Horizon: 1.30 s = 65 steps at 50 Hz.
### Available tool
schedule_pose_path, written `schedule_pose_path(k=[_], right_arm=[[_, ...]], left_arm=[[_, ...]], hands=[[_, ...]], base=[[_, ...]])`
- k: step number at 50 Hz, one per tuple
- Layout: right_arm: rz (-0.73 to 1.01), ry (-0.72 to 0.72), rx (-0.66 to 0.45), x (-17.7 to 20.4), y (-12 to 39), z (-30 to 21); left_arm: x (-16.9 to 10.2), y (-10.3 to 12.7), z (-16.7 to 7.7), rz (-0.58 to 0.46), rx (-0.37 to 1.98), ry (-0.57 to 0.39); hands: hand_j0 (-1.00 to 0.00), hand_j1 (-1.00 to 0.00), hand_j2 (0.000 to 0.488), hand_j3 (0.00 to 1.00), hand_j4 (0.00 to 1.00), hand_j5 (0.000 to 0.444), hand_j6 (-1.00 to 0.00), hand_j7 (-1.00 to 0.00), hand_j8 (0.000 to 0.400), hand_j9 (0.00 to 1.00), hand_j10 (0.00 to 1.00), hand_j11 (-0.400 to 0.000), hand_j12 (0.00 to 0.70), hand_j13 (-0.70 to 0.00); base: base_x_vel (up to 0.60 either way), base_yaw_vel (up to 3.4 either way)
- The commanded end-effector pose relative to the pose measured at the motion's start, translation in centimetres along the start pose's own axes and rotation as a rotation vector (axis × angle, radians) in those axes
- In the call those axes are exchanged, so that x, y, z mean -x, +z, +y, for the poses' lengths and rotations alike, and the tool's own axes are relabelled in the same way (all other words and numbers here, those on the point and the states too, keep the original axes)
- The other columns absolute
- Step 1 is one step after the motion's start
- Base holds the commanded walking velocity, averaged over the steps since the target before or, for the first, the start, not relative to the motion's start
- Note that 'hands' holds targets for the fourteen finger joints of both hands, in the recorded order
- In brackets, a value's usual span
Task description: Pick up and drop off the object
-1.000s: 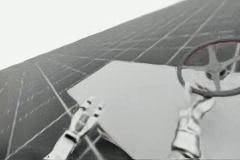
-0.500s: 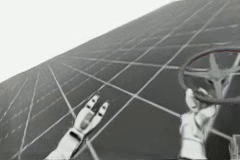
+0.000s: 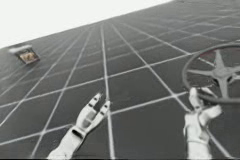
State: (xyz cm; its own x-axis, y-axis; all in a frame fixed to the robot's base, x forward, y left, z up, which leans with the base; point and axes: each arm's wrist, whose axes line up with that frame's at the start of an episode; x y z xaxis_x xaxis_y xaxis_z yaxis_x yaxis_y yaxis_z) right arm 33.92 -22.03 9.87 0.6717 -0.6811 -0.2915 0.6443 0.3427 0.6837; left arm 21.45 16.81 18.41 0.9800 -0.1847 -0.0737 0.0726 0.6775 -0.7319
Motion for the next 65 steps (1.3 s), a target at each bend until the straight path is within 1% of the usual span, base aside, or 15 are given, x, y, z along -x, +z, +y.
schedule_pose_path(k=[1, 20, 65], right_arm=[[-0.029, 0.027, -0.002, 0.19, 0.56, 0.65], [-0.029, 0.027, -0.002, 0.19, 0.56, 0.65], [-0.029, 0.027, -0.002, 0.19, 0.56, 0.65]], left_arm=[[0.01, -0.14, 0.36, 0.004, 0.016, 0.003], [0.01, -0.14, 0.36, 0.004, 0.016, 0.003], [0.01, -0.14, 0.36, 0.004, 0.016, 0.003]], hands=[[0.00, 0.00, 0.000, 1.00, 1.00, 0.000, 0.00, 0.00, 0.000, 1.00, 1.00, -0.400, 0.000, -0.700], [0.00, 0.00, 0.000, 1.00, 1.00, 0.000, 0.00, 0.00, 0.000, 1.00, 1.00, -0.400, 0.000, -0.700], [0.00, 0.00, 0.000, 1.00, 1.00, 0.000, 0.00, 0.00, 0.000, 1.00, 1.00, -0.400, 0.000, -0.700]], base=[[0.31, 0.96], [0.40, 0.55], [0.53, -0.08]])
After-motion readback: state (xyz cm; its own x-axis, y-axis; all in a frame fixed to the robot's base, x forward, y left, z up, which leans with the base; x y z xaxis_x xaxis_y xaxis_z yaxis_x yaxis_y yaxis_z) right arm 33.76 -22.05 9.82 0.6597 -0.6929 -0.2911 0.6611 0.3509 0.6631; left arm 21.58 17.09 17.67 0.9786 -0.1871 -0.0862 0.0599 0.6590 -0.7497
